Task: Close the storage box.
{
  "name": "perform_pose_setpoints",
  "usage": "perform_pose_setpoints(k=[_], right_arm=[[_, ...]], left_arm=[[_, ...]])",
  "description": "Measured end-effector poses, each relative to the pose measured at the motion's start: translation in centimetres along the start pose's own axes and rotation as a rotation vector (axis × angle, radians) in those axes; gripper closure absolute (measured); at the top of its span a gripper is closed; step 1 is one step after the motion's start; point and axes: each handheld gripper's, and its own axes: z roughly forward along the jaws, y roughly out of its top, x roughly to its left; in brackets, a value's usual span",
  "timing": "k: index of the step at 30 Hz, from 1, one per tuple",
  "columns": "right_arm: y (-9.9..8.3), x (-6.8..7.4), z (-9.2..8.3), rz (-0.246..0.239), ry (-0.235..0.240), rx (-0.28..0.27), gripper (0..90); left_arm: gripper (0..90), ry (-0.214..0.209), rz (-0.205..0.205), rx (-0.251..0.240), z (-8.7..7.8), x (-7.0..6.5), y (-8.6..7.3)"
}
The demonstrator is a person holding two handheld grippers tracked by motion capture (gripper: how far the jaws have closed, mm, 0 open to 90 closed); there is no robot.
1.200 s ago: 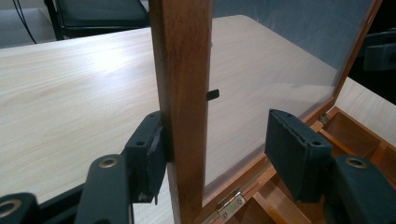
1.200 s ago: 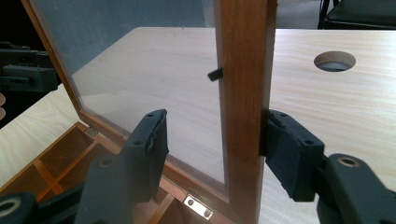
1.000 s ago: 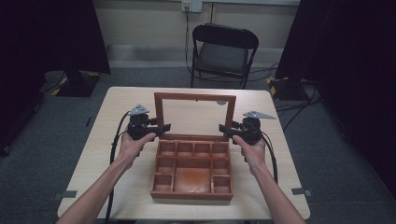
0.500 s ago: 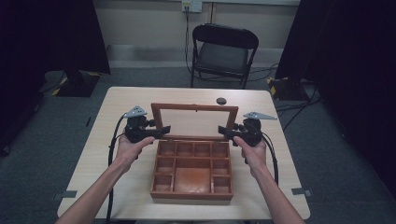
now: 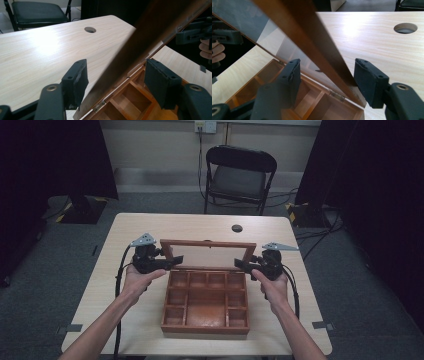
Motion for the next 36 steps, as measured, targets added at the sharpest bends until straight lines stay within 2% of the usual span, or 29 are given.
perform_pose_setpoints(k=[2, 4, 7, 14, 19, 26, 34, 36], right_arm=[[-0.1, -0.1, -0.2, 0.014, 0.011, 0.003, 38.5], [-0.1, -0.2, -0.4, 0.016, 0.016, 0.0, 38.9], [-0.4, -0.2, -0.5, 0.022, 0.022, -0.001, 37.7], [-0.8, -0.6, -0.7, 0.041, 0.017, 0.007, 33.8], [-1.2, -0.9, -1.0, 0.032, -0.01, 0.03, 34.3], [-1.0, -1.4, -1.7, 0.021, -0.031, 0.016, 38.6], [-0.8, -2.0, -2.4, 0.016, -0.038, 0.053, 43.0], [-0.8, -2.2, -2.7, 0.016, -0.056, 0.064, 43.4]], left_arm=[[39.2, -0.006, -0.003, 0.006, 0.0, -0.2, 0.0], [39.6, 0.014, 0.021, 0.024, 0.0, -0.5, 0.0], [39.2, -0.005, -0.003, 0.017, 0.0, -0.4, -0.2], [38.5, -0.019, 0.004, 0.015, 0.0, -0.4, -0.2], [38.0, -0.016, 0.004, 0.015, 0.1, -0.5, 0.0], [37.7, -0.008, 0.005, 0.017, 0.2, -0.4, 0.1], [34.7, -0.014, 0.002, 0.019, 0.5, -0.6, 0.4], [34.7, -0.017, 0.009, 0.016, 0.5, -0.6, 0.4]])
